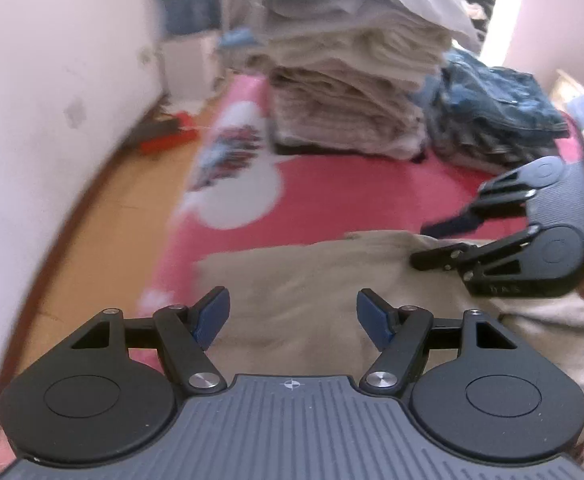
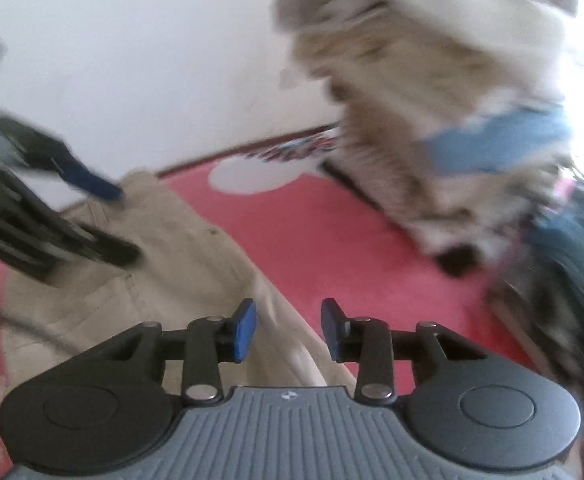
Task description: Fold clothes
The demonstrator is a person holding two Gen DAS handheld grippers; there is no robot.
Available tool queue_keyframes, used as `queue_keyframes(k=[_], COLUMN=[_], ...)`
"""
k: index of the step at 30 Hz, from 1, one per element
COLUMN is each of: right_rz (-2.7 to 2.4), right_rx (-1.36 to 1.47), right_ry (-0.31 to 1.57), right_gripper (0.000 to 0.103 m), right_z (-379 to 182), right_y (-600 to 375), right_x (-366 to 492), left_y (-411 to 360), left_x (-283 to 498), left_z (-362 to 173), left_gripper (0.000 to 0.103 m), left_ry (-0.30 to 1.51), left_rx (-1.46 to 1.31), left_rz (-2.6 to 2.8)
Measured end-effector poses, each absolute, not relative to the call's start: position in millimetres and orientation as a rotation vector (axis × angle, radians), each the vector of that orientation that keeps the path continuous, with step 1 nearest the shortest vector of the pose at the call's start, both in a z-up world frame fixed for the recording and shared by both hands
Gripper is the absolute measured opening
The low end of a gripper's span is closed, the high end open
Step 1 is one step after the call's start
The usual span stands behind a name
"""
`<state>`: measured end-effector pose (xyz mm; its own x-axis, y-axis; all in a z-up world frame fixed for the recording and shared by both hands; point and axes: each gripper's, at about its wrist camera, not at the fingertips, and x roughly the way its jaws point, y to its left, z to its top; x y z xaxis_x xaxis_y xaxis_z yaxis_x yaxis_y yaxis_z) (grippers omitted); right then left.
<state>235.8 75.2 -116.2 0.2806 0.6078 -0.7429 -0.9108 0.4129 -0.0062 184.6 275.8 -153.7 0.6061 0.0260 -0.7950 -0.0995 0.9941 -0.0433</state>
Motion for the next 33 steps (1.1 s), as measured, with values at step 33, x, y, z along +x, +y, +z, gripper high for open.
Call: queue_keyframes(k=[33], right_rz=[0.871], right_rx=[-0.71], right_ry=[0.804], right_gripper=[0.002], right_z=[-167.6], right_y=[-37.6], right_x=[284.7], left_y=[245.7], left_x=[208.4], left_z=[-194.1], left_gripper=[0.082], left_ry=[1.003], left_rx=[0.192], left_rz=[0.184])
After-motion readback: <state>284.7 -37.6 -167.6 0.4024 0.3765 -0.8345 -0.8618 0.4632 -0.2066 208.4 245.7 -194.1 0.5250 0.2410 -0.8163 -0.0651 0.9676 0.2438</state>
